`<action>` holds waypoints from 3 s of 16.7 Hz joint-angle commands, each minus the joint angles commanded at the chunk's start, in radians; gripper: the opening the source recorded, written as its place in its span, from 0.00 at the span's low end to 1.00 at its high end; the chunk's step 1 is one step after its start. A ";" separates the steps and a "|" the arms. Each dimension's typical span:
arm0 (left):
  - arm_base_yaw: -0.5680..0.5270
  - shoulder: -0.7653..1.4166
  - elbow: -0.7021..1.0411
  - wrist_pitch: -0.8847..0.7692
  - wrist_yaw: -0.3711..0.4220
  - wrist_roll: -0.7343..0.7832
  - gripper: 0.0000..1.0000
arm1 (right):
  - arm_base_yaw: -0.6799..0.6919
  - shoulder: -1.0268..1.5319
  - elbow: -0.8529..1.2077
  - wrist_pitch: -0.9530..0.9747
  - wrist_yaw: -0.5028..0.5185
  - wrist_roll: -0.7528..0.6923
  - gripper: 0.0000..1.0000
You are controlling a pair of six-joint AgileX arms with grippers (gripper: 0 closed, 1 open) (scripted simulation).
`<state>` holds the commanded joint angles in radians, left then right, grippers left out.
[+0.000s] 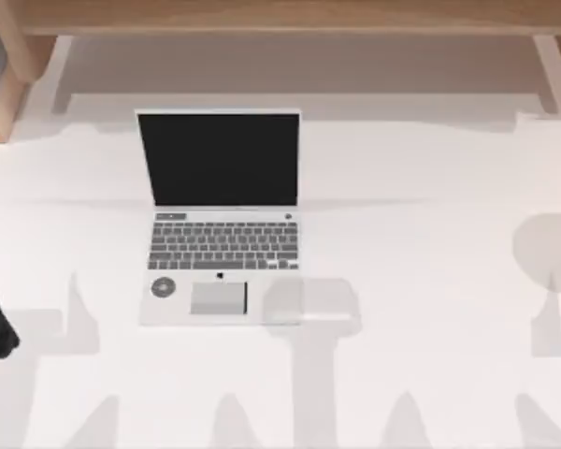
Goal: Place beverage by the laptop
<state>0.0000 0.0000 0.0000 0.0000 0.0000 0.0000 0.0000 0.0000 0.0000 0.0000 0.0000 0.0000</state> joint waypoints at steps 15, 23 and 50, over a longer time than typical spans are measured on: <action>0.000 0.000 0.000 0.000 0.000 0.000 1.00 | -0.218 0.723 0.023 0.597 -0.199 -0.042 1.00; 0.000 0.000 0.000 0.000 0.000 0.000 1.00 | -0.400 1.322 0.044 1.093 -0.365 -0.076 1.00; 0.000 0.000 0.000 0.000 0.000 0.000 1.00 | -0.321 1.867 0.326 1.337 -0.279 -0.057 0.85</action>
<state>0.0000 0.0000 0.0000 0.0000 0.0000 0.0000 -0.3209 1.8669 0.3262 1.3373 -0.2789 -0.0566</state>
